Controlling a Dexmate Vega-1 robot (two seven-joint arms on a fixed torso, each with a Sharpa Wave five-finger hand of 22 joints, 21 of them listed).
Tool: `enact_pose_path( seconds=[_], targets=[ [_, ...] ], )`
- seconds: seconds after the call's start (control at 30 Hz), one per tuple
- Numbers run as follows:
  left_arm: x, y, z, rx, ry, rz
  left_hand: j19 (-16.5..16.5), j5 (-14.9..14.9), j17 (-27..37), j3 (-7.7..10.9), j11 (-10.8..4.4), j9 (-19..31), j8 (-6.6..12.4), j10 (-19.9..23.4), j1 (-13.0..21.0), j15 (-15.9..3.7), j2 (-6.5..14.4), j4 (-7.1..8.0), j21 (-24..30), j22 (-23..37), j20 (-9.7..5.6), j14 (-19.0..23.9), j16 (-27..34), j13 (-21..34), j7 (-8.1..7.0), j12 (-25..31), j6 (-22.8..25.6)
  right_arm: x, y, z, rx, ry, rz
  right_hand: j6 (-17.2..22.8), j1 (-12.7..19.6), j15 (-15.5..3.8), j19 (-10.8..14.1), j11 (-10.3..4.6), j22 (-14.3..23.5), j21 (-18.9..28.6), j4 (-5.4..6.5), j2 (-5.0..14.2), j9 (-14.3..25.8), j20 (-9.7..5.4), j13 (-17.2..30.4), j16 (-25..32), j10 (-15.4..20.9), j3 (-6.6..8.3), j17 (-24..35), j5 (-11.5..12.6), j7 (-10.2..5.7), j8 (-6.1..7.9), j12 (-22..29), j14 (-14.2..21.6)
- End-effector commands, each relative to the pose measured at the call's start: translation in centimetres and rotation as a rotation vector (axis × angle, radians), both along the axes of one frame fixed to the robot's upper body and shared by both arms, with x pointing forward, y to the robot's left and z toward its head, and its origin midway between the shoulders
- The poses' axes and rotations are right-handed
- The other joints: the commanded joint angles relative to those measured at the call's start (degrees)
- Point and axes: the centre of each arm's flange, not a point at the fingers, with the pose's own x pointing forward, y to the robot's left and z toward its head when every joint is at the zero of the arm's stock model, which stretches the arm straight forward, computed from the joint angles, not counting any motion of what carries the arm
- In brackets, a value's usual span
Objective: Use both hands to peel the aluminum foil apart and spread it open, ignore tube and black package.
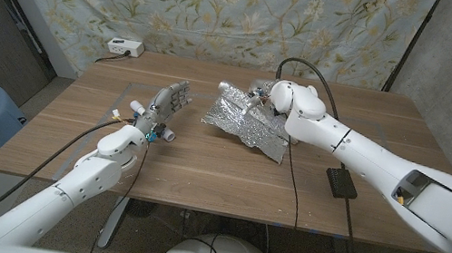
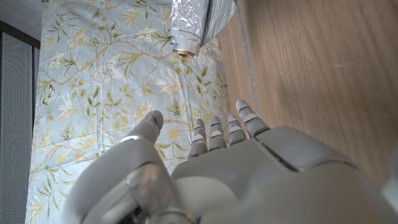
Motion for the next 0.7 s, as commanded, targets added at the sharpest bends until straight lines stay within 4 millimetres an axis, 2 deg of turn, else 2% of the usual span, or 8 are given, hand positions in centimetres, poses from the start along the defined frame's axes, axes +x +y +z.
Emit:
enact_pose_path(
  seconds=[0.03,0.23,0.7],
  targets=[
    [-0.8,-0.3,0.4,-0.018,-0.001,-0.006,0.81,0.48,0.06,0.30,0.03,0.33,0.41,1.02,1.13,0.18,-0.21,-0.98,-0.14,0.18,0.04,0.82,0.33,0.32,0.31,0.41,0.93,-0.2,-0.2,1.0,0.037,0.033,-0.001,0.63,0.32,-2.63,0.60,0.10,0.30,0.57,-0.01,0.46,0.31,-0.31,1.82,0.60,0.66,-0.10,0.35,-0.03,0.19,0.53,0.58,0.88],
    [-0.8,-0.3,0.2,-0.033,0.005,-0.013,1.01,0.60,0.04,0.38,0.31,0.34,0.40,1.44,1.43,0.30,-0.37,-1.47,-0.22,0.17,0.20,1.29,0.35,0.35,0.59,0.52,1.28,-0.1,-0.6,1.5,0.051,0.061,-0.013,0.81,0.40,-2.39,0.82,0.70,0.32,0.62,0.02,0.58,0.47,-0.01,2.06,0.71,0.70,-0.10,0.53,-0.07,0.61,0.53,0.82,1.29],
    [-0.8,-0.3,0.0,-0.048,0.020,-0.008,1.61,0.75,0.04,0.37,0.34,0.35,0.29,1.99,1.81,0.39,-0.61,-2.18,-0.25,0.18,0.34,2.09,0.41,0.42,0.79,0.65,1.56,0.4,-1.0,2.6,0.079,0.111,-0.034,1.19,0.63,-1.96,1.35,1.08,0.37,0.74,0.07,0.95,0.84,0.31,2.43,0.85,0.94,-0.01,0.93,-0.18,1.27,0.52,1.32,1.92]
  ],
)
